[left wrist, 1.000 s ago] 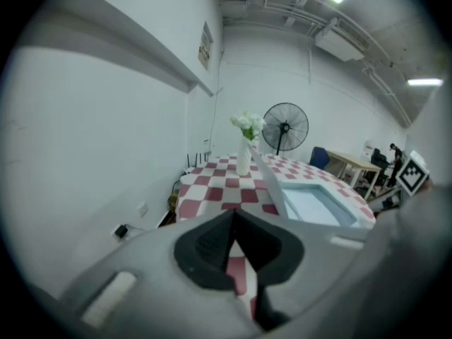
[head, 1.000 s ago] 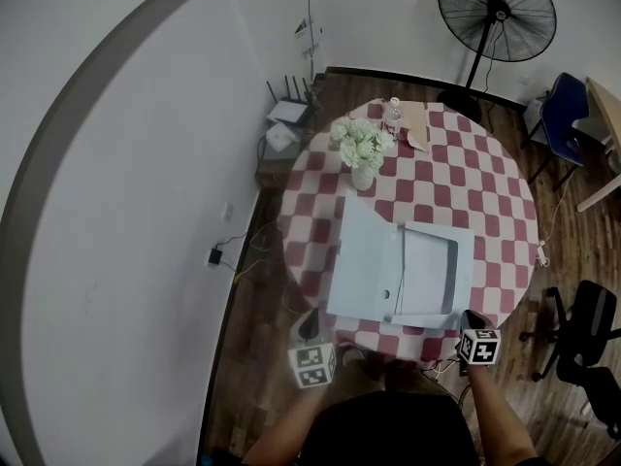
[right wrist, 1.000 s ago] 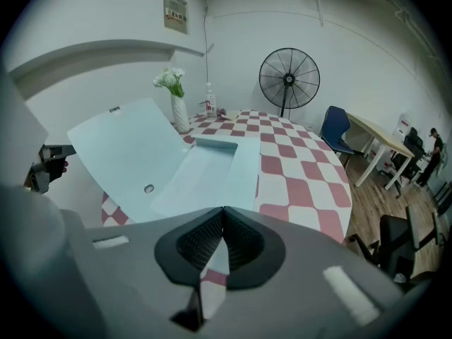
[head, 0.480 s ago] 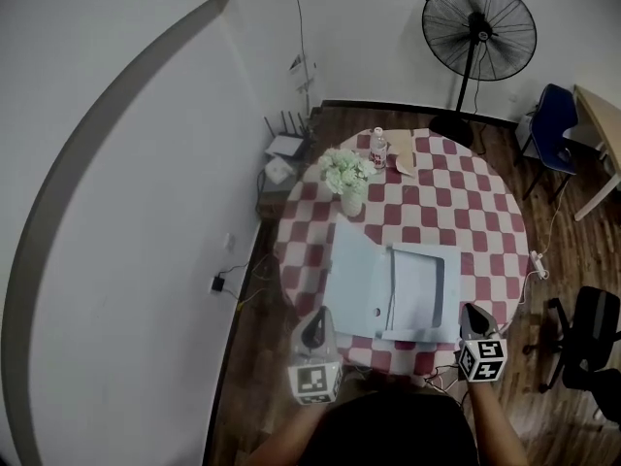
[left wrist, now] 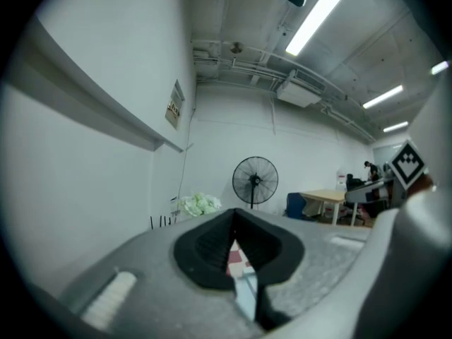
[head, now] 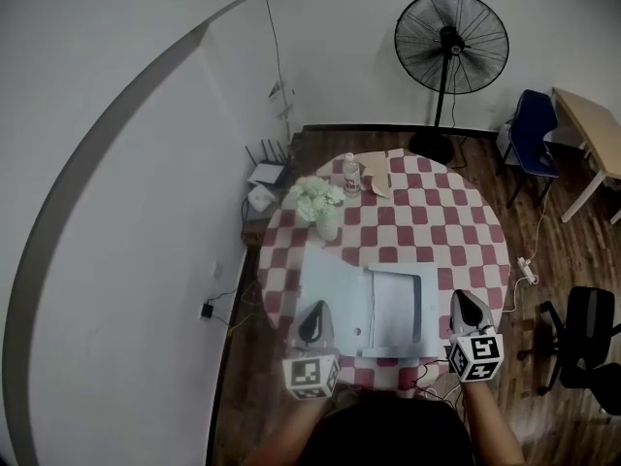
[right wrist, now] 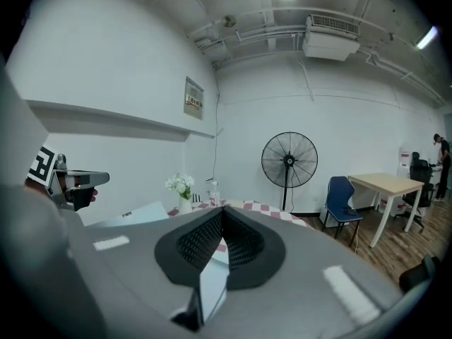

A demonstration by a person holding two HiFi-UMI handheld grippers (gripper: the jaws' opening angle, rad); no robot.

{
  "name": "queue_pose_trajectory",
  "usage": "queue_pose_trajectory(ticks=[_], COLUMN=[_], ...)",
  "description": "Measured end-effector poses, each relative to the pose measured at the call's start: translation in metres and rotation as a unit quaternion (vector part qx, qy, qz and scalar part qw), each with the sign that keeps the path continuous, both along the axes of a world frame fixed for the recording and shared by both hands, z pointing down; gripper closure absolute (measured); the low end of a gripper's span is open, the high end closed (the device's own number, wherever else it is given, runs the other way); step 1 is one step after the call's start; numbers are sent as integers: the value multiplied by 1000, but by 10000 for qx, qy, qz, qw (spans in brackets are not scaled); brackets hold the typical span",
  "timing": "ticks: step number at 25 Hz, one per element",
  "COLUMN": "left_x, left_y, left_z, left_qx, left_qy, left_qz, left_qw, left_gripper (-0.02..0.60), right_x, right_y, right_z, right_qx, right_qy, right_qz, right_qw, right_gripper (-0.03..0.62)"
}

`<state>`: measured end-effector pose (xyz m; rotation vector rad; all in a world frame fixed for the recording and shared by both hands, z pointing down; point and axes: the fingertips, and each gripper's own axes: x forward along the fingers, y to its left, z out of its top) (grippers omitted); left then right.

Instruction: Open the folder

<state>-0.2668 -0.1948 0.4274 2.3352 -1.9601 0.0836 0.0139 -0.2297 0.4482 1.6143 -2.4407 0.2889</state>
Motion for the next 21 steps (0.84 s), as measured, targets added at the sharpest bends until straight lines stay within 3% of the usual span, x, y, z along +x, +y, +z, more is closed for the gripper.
queue_pose_trajectory(ticks=[21], left_x=[24], left_y=[-9], left_z=[4], left_qx=[-167], left_qy=[-59], left_qz=[-147], left_qw=[9997], left_gripper=[578], right_x=[14], right_y=[-13], right_z=[-13], right_qx=[184], right_qy=[-26], right_qz=[-212], right_qw=[9996], right_gripper=[592])
